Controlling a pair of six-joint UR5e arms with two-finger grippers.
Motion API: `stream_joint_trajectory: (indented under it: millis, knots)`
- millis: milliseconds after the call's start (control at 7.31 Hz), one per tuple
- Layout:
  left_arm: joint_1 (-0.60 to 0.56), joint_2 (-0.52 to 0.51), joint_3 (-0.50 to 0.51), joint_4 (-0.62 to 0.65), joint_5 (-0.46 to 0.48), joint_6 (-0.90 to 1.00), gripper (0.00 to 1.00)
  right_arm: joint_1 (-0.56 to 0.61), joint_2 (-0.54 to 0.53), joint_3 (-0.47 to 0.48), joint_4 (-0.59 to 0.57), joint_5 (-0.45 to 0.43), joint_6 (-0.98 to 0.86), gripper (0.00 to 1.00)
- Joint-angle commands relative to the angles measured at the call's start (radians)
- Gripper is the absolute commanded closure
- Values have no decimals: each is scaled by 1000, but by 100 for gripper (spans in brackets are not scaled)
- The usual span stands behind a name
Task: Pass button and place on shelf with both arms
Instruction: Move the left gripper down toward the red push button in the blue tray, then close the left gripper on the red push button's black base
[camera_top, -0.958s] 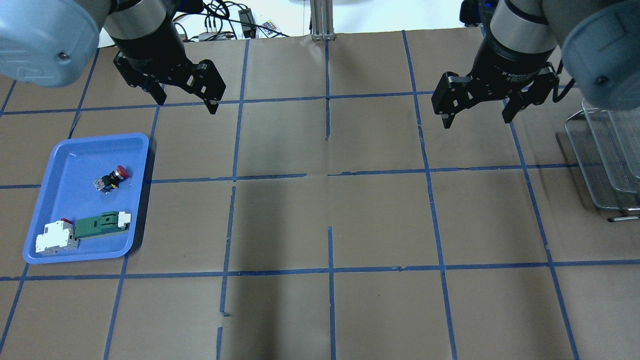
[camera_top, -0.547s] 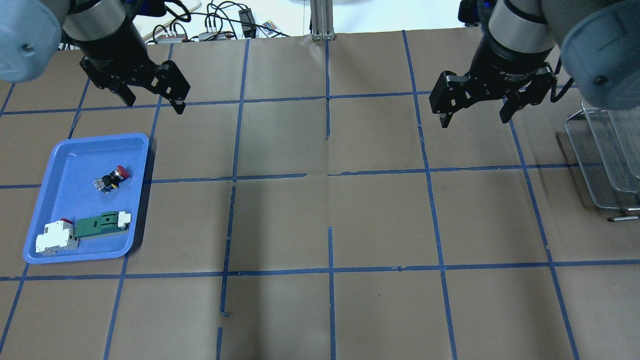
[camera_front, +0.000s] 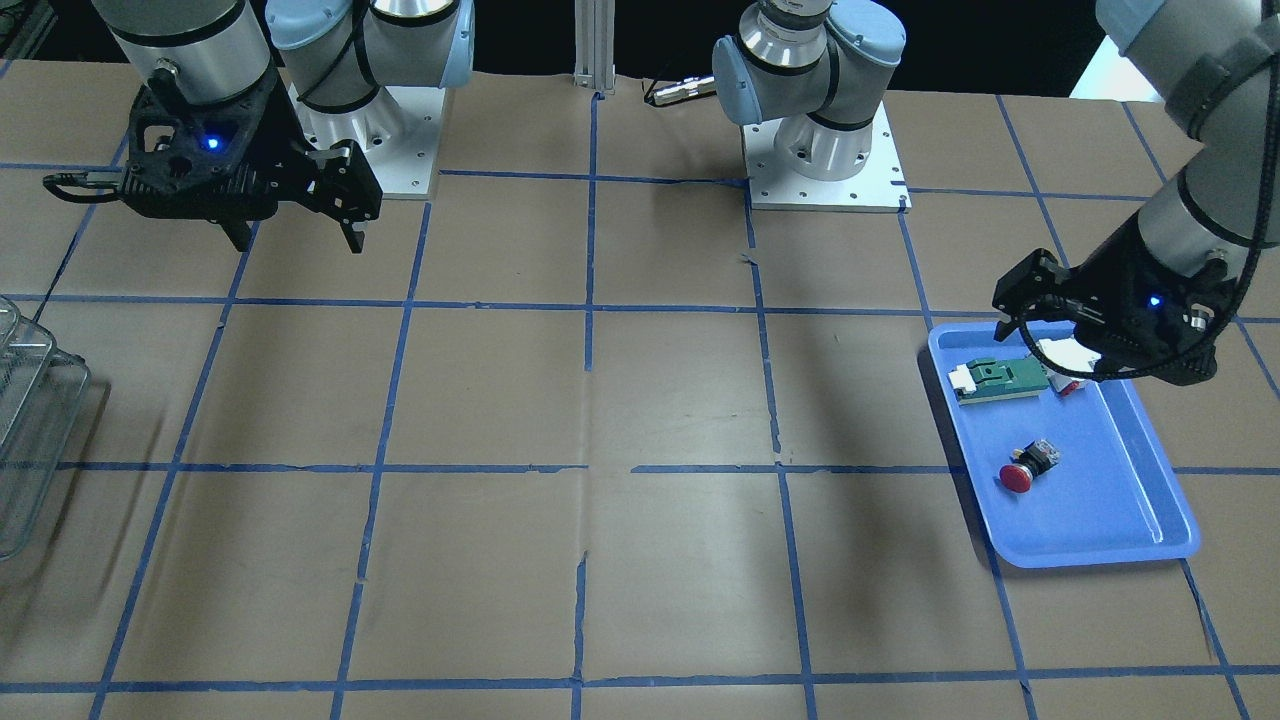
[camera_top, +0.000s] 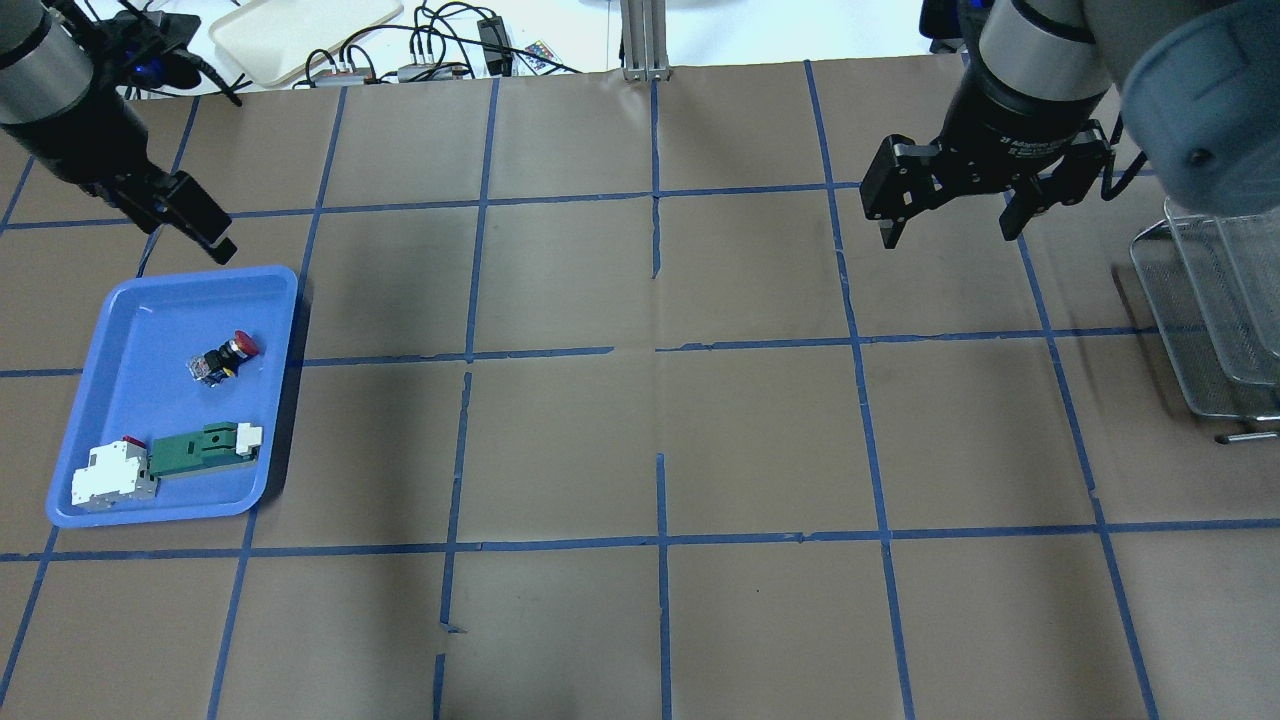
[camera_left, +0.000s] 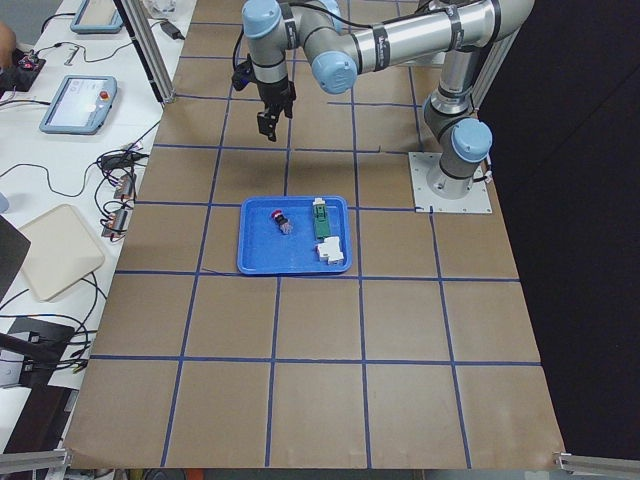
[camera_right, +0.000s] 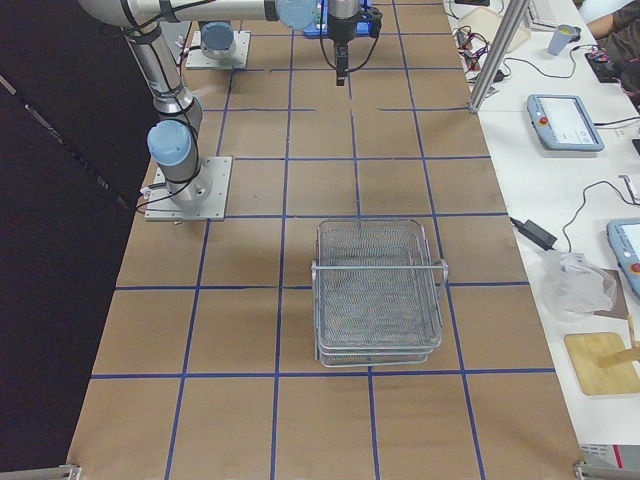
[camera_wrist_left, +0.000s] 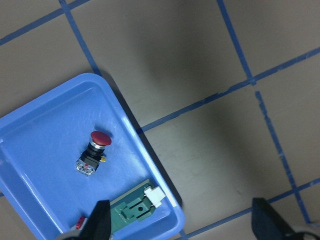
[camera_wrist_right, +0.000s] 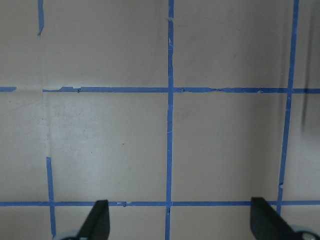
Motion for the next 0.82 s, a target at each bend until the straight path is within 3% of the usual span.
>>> stream_joint_trajectory:
  millis: [0, 274, 684]
  knots:
    - [101, -48, -170, 285, 2, 265, 0, -4, 1, -3, -11, 74, 2, 0]
    - [139, -117, -302, 571, 7, 477, 0, -4, 1, 0, -11, 83, 4, 0]
    - [165, -225, -350, 644, 8, 593, 0, -4, 6, -16, -12, 21, -15, 0]
